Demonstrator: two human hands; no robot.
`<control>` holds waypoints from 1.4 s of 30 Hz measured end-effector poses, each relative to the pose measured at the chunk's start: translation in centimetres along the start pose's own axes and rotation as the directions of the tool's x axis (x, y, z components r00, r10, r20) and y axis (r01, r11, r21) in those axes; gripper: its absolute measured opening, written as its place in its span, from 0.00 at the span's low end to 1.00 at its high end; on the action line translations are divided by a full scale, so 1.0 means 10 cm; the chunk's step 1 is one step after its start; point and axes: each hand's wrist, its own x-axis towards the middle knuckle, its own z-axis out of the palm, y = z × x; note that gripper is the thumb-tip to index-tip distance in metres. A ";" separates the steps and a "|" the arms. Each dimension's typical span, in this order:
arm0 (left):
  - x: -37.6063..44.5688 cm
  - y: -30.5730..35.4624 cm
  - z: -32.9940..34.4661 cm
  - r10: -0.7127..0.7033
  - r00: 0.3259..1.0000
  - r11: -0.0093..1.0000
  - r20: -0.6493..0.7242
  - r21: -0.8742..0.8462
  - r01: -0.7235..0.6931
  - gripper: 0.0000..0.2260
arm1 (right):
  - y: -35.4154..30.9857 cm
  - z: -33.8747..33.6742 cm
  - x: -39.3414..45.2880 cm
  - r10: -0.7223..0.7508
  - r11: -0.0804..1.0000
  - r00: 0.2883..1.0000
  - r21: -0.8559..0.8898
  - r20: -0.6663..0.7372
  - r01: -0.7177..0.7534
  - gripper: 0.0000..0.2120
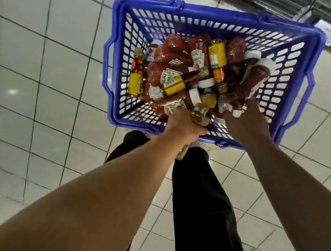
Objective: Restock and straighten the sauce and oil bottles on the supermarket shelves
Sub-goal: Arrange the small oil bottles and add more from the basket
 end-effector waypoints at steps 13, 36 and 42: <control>0.08 -0.66 -1.03 -0.308 0.918 0.731 -0.249 -0.680 0.060 0.11 | -0.74 -0.16 0.17 -0.190 0.982 0.981 -0.022 -0.039 0.189 0.17; 0.19 -0.42 -0.82 -0.036 0.991 0.809 0.133 -0.578 0.107 0.02 | 0.07 -0.40 0.59 -0.239 0.874 0.932 0.479 0.271 0.085 0.16; -0.23 -0.09 -0.94 0.074 0.950 0.710 0.304 -0.685 0.163 0.14 | -0.07 -1.11 0.16 -0.405 0.819 0.877 0.529 0.258 0.222 0.09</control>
